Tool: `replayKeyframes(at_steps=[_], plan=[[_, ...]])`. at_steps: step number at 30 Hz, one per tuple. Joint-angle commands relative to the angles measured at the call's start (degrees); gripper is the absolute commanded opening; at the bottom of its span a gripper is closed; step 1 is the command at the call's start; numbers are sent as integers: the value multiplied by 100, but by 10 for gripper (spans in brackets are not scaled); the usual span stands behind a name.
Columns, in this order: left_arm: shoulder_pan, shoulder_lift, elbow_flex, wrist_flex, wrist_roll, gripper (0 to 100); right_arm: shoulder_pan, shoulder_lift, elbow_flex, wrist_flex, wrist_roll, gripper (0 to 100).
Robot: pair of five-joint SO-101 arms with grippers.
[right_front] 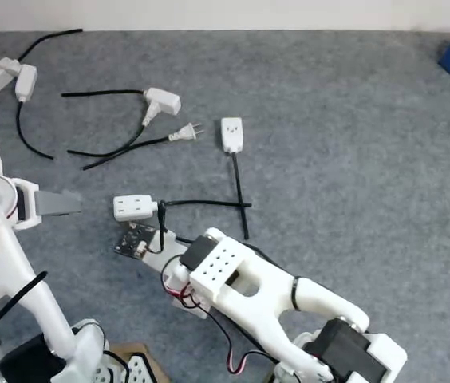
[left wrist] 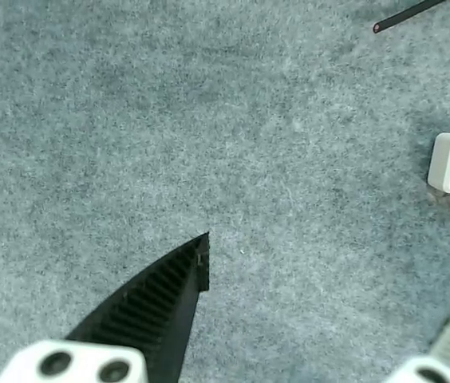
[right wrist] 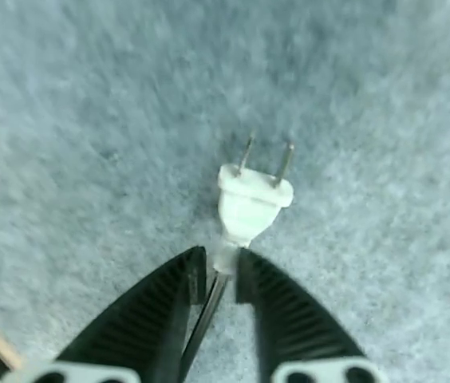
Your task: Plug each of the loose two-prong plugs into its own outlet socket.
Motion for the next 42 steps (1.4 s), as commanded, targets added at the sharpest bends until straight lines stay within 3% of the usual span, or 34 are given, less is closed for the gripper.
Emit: replayKeyframes(at_steps=[1,20,24,28,35,42], plan=[[-31,-4,-207,-35,-53,457,48,-13,-13,-48,35,152],[-40,-22,-145,0,-53,457,-22,31,760,-1341,-290,154],[-40,-31,-163,316,-70,457,13,637,743,-1587,-308,95],[-180,-31,-180,378,-70,457,22,1015,303,-1323,-325,2],[-585,4,-145,334,-79,457,365,1095,224,-1218,-334,7],[-892,-22,-136,334,-53,459,365,1095,-57,-215,-334,7]])
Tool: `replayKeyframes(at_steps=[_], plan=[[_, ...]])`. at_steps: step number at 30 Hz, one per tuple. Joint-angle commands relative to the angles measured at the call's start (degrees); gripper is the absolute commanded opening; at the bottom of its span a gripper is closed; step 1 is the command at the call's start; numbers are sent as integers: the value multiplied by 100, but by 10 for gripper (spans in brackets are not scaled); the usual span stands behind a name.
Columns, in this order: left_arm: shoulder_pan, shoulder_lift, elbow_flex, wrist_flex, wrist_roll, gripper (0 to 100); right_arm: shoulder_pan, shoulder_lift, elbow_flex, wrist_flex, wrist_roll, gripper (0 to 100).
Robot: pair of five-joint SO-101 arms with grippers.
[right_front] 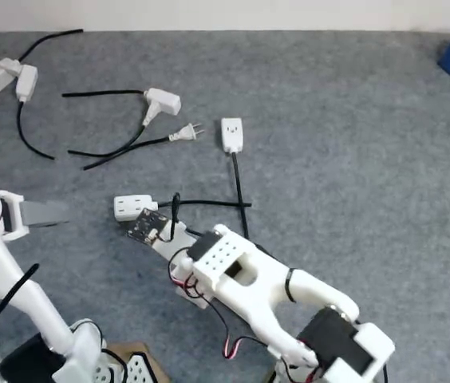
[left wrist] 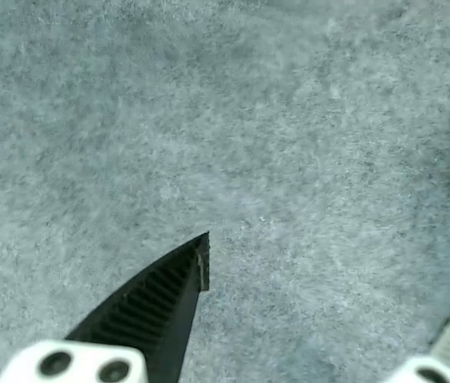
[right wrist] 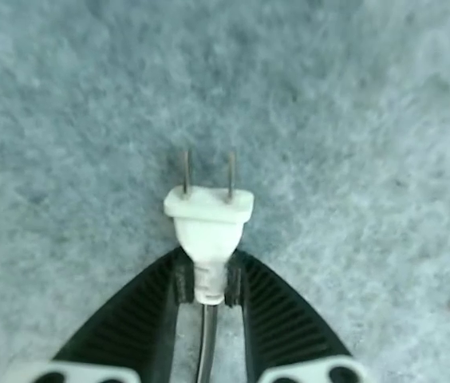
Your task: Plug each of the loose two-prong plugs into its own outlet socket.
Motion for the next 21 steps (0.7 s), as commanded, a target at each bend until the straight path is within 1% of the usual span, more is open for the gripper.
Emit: replayKeyframes(at_steps=[1,3,5,6,11,17,19,21], plan=[[-268,-31,-119,18,-35,459,48,66,-163,558,0,7],[-330,-31,22,-88,-149,458,66,48,-330,558,-53,7],[-312,-22,145,-202,-334,457,84,31,-673,690,-396,7],[-312,-13,171,-202,-334,457,84,-22,-875,857,-448,7],[-286,-40,57,-220,-369,457,136,-787,-1930,1525,-273,7],[180,-40,-787,-193,-325,457,1121,-1886,-3415,2255,-149,7],[505,-40,-1024,-193,-299,457,1244,-2123,-3732,2378,-167,7],[954,-40,-1218,-185,97,457,1235,-2281,-3960,2492,-413,7]])
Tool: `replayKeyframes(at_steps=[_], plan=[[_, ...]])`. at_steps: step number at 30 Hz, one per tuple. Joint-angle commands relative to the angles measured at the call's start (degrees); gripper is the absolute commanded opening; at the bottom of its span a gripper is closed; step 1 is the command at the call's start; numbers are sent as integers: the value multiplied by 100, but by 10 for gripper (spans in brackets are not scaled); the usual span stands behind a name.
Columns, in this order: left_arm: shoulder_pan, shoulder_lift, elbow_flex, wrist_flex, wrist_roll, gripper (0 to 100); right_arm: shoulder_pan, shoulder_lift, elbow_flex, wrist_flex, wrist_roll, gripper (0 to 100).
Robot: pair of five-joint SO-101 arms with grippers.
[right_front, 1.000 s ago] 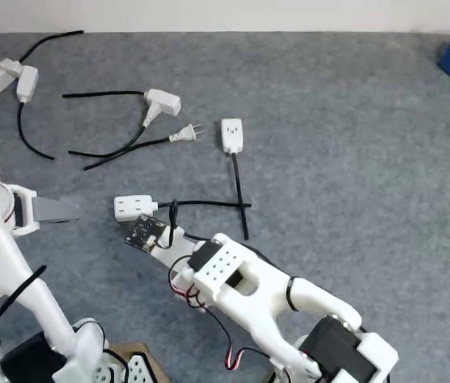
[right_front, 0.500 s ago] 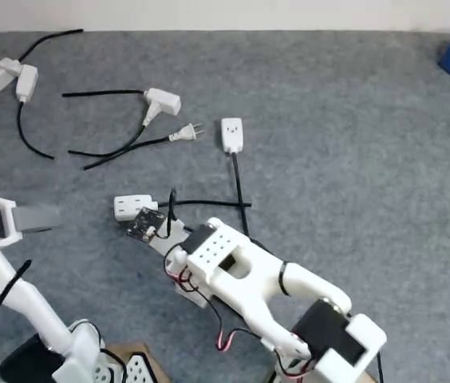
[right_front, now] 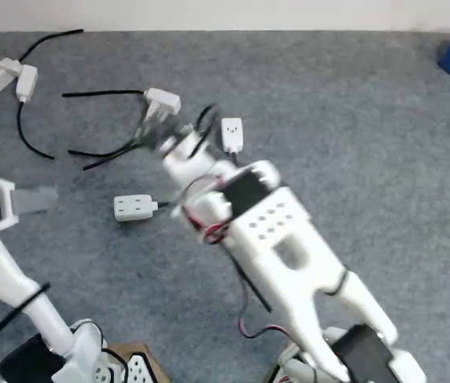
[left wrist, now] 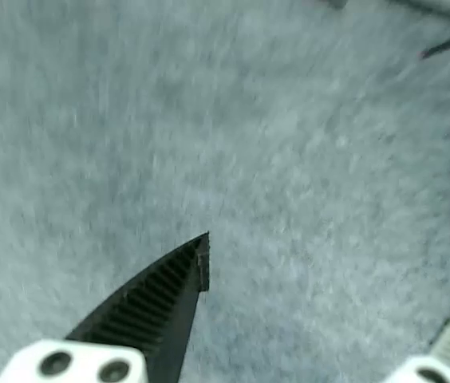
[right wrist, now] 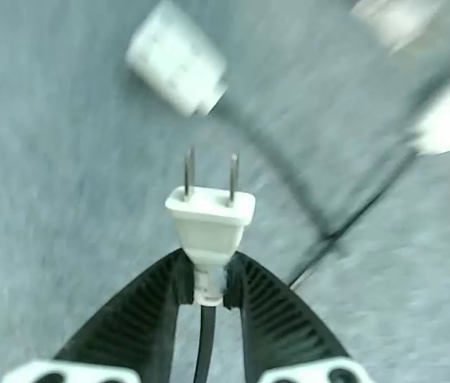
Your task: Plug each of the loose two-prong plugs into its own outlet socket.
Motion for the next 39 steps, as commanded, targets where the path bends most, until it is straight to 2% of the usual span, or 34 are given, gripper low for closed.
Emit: replayKeyframes(at_steps=[1,6,10,13,18,21,35,39], plan=[[954,-57,-637,-9,747,459,101,-523,-646,242,-352,7],[2158,-66,-1323,299,2101,458,136,-866,-716,242,-721,7],[3275,-66,-1569,246,2453,457,136,-1279,31,-418,-686,7],[3741,-57,-1824,290,2567,457,207,-1604,954,-1200,-686,7],[3978,-22,-1930,404,2532,457,532,-2176,2835,-3134,-668,7],[3996,-48,-1956,413,2338,457,505,-2334,3310,-3495,-484,7],[4734,-13,-1103,651,2171,457,409,-2369,3310,-3503,-598,7],[4585,-13,-567,167,2154,457,400,-2396,3143,-3248,-668,7]])
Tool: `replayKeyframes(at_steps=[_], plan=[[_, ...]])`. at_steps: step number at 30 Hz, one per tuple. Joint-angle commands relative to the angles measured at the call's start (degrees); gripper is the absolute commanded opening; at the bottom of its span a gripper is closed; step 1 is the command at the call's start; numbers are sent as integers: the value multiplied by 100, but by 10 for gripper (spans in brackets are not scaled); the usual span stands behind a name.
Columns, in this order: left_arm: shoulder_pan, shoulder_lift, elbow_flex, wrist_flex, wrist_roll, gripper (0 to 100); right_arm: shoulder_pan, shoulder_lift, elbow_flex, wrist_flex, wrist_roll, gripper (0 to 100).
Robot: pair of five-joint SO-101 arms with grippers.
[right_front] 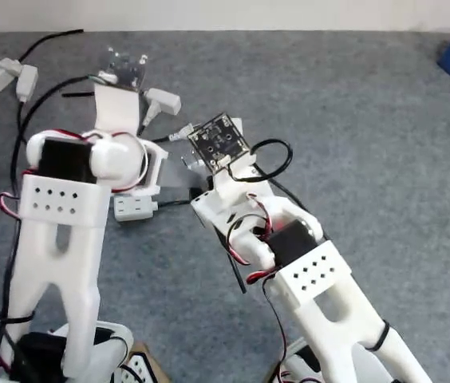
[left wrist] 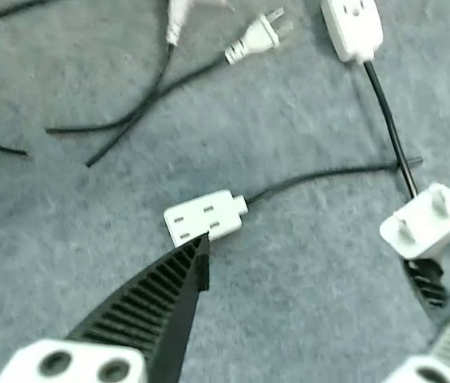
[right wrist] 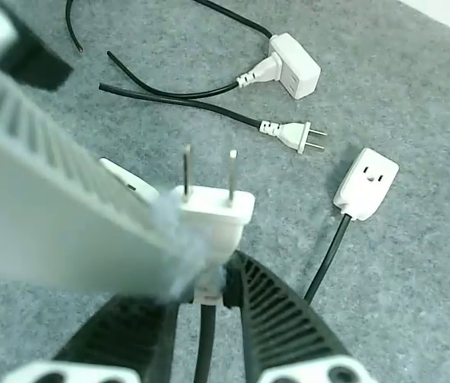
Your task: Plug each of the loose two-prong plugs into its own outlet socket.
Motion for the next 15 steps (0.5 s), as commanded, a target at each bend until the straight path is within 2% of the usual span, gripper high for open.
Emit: replayKeyframes(at_steps=[1,6,15], plan=[[-127,-22,470,-563,-62,457,-75,-215,-338,303,-132,7],[-312,-13,813,-897,-211,457,-479,-215,-910,989,-158,7],[-593,-13,857,-879,-396,457,-708,-198,-980,1499,-114,7]])
